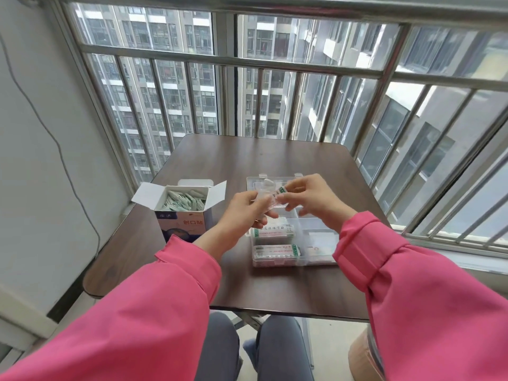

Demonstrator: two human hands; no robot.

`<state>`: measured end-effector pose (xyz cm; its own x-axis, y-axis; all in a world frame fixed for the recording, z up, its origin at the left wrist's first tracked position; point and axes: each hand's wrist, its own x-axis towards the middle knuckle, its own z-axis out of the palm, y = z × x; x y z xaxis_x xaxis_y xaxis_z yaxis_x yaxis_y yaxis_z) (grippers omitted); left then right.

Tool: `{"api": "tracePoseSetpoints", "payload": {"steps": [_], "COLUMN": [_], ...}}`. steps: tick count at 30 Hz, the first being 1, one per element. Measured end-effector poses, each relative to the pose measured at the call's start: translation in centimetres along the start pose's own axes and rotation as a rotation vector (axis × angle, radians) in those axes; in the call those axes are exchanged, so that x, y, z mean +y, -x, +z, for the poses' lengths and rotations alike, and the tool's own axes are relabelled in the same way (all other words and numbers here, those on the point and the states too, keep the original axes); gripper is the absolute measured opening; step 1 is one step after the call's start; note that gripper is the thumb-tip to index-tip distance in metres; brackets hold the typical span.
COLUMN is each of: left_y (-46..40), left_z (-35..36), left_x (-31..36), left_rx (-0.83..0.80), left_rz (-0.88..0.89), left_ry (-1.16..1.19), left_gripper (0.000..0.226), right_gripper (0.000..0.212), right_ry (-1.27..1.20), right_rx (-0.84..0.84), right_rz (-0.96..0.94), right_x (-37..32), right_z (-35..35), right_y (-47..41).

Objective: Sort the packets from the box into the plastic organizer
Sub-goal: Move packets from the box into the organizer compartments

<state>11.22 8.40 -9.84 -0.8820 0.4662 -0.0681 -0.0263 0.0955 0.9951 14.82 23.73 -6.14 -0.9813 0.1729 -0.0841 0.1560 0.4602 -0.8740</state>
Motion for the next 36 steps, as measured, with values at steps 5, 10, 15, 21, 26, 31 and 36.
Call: {"api": "tracePoseSetpoints", "payload": {"steps": [5, 10, 15, 21, 26, 31, 36], "left_y": [-0.9, -1.6, -1.8, -1.9, -1.9, -1.6, -1.5], "left_z": [-0.4, -0.5, -0.5, -0.9, -0.9, -0.8, -0.5], "left_x": [-0.2, -0.6, -0.8, -1.5, -1.7, -1.6, -1.4], "left_rx": [0.217, 0.271, 0.234, 0.259, 0.276, 0.293, 0.198], "left_rz": [0.035, 0.051, 0.080, 0.058, 0.067, 0.073, 0.115], "left_ry": [-0.157, -0.229, -0.200, -0.206, -0.263, -0.300, -0.309], "left_gripper": [0.033, 0.036, 0.029, 0.030, 0.024, 0.022, 0.015], "right_gripper": [0.015, 0.014, 0.013, 0.009, 0.010, 0.019, 0.023], "right_ry": [-0.016, 0.175, 0.351, 0.644, 0.725, 0.629, 0.006], "right_rx": [0.227, 0.103, 0.046, 0.073, 0.036, 0.060, 0.125], "right_rz": [0.076, 0.159, 0.090, 0.036, 0.010, 0.003, 0.029], "right_x": [0.7, 1.6, 2.1, 2.3, 2.5, 2.6, 1.7], "right_z": [-0.1, 0.8, 2.3, 3.1, 3.2, 2.3, 0.7], "right_y": [-0.8, -1.0, -2.4, -2.9, -2.9, -2.6, -1.5]}}
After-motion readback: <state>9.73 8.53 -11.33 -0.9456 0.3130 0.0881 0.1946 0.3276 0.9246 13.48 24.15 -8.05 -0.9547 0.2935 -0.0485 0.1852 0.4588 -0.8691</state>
